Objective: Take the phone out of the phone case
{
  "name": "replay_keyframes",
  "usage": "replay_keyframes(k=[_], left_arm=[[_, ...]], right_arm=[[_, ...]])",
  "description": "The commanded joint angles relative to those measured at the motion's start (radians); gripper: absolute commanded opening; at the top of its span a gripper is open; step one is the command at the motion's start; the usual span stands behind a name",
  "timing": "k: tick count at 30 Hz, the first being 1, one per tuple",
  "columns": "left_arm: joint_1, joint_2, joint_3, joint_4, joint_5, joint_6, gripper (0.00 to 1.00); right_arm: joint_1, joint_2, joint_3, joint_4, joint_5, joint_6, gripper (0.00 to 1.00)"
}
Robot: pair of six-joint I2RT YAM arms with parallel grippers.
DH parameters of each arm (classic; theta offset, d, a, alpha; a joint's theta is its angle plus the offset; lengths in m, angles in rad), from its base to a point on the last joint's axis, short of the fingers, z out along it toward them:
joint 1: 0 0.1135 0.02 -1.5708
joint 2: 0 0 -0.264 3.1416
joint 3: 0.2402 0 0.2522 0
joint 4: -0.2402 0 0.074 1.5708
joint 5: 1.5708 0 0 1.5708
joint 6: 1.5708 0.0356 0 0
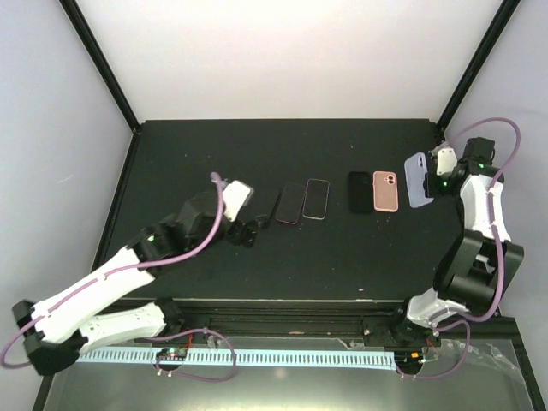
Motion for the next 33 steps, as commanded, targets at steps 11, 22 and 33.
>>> replay_keyframes(k=[11, 22, 33], left_arm=[[0.020, -0.064, -0.138, -0.023, -0.208, 0.116, 0.99], [0.026, -0.058, -0.142, -0.024, -0.208, 0.117, 0.99], [0.031, -0.046, -0.143, -0.030, -0.239, 0.115, 0.99]], right_arm=[[-0.017, 0.323, 0.199, -0.140, -0.005, -0.026, 0.01], [-0.022, 0.446, 0.213, -0.064, 0.012, 0.077, 0.10], [-0.028, 0.401, 0.203, -0.061, 0.081, 0.107, 0.40]])
